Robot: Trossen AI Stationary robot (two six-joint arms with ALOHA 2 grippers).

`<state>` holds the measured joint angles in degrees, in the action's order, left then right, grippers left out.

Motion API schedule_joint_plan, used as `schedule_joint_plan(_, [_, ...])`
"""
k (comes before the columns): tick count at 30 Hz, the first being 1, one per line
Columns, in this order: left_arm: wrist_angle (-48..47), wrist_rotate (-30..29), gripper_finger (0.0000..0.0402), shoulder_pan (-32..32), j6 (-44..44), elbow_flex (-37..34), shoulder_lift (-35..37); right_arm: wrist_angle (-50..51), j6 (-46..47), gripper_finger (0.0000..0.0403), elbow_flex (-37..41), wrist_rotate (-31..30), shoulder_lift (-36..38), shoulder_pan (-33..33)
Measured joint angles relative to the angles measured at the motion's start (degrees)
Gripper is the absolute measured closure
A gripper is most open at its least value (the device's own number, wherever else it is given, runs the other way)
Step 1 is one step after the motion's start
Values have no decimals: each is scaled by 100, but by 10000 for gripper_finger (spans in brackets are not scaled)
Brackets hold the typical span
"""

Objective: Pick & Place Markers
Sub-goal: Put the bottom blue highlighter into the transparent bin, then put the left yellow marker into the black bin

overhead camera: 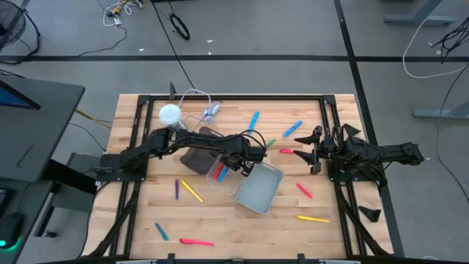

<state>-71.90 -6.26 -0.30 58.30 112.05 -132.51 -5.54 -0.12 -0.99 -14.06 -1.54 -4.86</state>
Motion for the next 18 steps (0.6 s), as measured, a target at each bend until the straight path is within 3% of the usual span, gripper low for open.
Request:
schedule_joint_plan(6, [31,11,326,-32,59,0,-35,2,0,174,-1,-1,0,2])
schedule_joint_plan(18, [35,58,253,-60,55,0,-32,2,0,174,-1,0,0,1])
